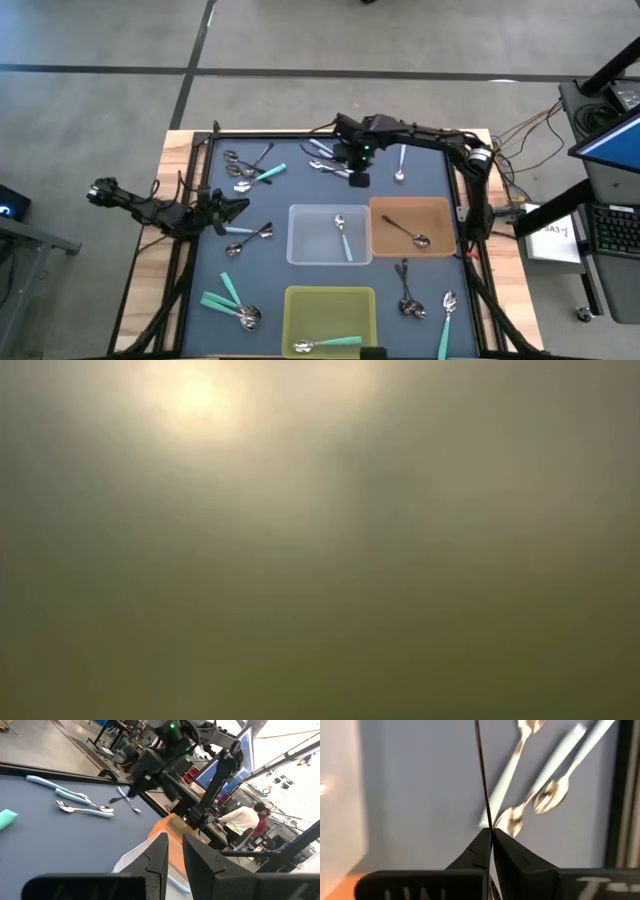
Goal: Sort silverware by color (type)
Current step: Put the black spoon into the orange bin
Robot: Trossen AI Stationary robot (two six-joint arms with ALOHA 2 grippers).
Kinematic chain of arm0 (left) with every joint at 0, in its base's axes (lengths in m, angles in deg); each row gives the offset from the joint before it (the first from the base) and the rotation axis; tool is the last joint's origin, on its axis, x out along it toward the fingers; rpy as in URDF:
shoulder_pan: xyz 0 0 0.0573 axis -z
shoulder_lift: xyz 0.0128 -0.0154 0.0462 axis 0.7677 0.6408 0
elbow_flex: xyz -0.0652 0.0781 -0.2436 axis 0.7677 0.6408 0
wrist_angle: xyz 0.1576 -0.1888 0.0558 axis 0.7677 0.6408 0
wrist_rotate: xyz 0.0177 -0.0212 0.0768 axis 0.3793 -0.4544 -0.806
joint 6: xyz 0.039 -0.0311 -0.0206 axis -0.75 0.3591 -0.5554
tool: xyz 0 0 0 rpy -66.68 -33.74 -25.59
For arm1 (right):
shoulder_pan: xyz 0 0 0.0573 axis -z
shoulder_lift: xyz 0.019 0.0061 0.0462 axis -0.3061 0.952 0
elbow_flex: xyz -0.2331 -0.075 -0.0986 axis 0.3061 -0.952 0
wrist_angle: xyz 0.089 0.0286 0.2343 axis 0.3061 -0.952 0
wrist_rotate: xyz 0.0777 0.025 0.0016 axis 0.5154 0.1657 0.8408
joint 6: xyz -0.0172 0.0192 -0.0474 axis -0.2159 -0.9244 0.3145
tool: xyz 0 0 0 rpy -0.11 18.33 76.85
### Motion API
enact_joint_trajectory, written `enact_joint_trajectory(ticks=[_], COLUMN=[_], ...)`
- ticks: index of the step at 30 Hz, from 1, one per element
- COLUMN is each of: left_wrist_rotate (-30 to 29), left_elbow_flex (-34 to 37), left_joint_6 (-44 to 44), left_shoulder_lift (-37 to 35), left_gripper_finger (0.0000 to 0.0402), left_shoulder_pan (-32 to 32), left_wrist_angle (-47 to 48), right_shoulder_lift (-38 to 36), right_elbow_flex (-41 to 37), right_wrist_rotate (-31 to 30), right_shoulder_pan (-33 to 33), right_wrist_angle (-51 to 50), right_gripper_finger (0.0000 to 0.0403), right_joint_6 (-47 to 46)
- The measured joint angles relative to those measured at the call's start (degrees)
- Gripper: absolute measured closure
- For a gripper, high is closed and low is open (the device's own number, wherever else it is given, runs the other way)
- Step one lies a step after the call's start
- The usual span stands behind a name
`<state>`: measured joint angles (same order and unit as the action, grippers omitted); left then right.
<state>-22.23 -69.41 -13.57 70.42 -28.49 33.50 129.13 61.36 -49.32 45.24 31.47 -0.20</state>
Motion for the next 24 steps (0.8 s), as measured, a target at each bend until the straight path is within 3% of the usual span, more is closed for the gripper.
enact_joint_trajectory(ticks=[14,24], left_wrist_rotate=[0.00,0.00], left_elbow_flex=[0.00,0.00], left_joint_6=[0.01,0.01], left_shoulder_lift=[0.00,0.00], left_gripper_finger=[0.0361,0.0361], left_shoulder_pan=[0.01,-0.01], left_wrist_angle=[0.02,0.02], right_shoulder_lift=[-14.72,-30.51], right_elbow_flex=[-3.28,-18.86], right_wrist_rotate=[2.94,2.97], right_shoulder_pan=[-2.12,-9.00], right_wrist_angle=[-23.39,-21.73], right_gripper_finger=[0.0394,0.0394], right_joint_6=[-14.72,-27.88])
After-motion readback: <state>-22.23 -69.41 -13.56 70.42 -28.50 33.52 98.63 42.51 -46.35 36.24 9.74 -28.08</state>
